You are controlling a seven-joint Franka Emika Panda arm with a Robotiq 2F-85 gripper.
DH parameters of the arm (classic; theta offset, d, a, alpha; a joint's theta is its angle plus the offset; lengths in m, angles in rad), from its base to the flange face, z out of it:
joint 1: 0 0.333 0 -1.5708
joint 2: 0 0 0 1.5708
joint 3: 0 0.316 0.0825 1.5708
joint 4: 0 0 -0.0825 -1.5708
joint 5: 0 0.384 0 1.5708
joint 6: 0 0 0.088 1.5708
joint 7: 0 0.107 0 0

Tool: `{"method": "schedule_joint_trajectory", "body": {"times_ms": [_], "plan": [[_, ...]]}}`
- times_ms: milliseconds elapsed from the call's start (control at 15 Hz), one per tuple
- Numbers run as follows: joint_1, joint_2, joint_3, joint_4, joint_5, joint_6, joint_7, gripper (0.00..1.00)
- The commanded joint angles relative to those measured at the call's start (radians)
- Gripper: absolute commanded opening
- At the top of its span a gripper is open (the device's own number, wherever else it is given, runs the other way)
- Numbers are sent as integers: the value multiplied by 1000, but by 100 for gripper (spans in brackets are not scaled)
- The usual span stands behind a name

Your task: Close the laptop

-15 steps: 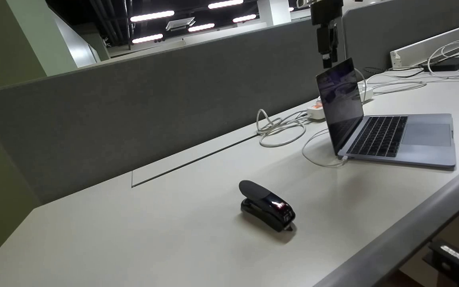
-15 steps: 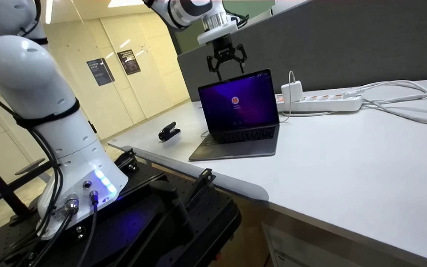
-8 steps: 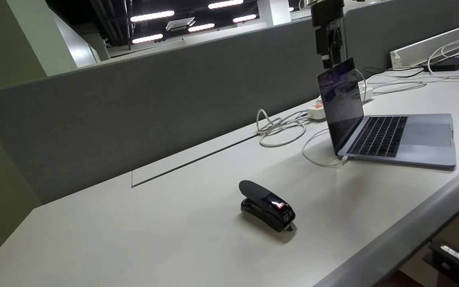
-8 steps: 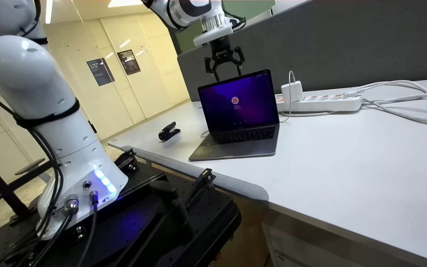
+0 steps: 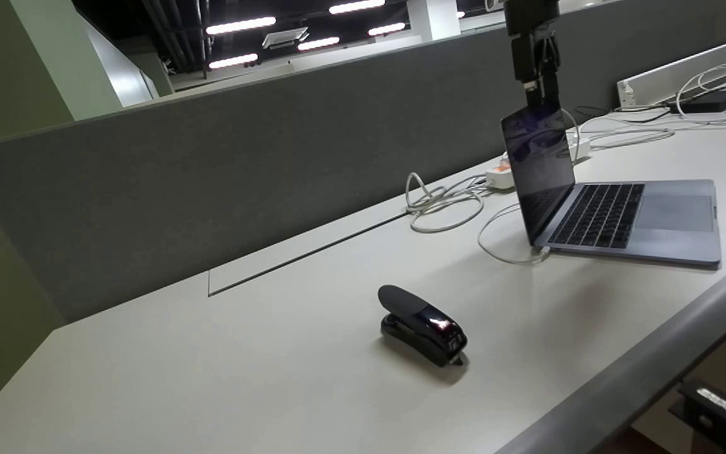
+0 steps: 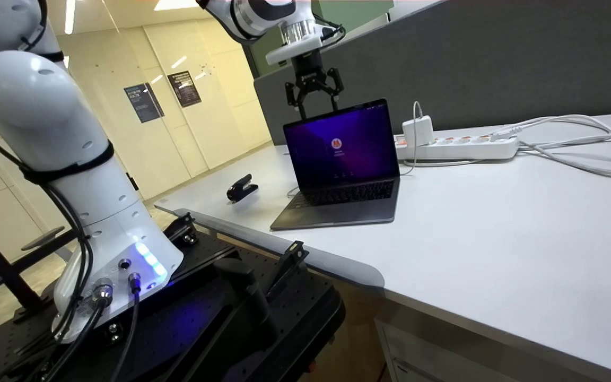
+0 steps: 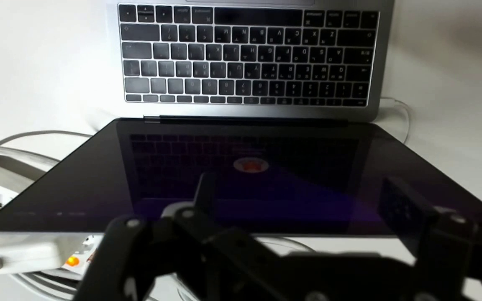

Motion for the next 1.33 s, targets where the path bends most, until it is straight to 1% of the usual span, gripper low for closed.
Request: {"method": "schedule_joint_trajectory", "body": {"times_ms": [0,333,733,800,1000,1067,1267], "plan": [[-12,-25,4,-22,9,-9,33,100],[-11,-34,11,6,40,1,19,100],[-7,-24,18,69,56,34,26,100],[-8,-30,18,39,48,32,2,100],[-8,-30,18,52,49,36,2,100],[-10,-18,20,60,63,39,-23,100],[-14,20,21,69,58,71,-62,100]]}}
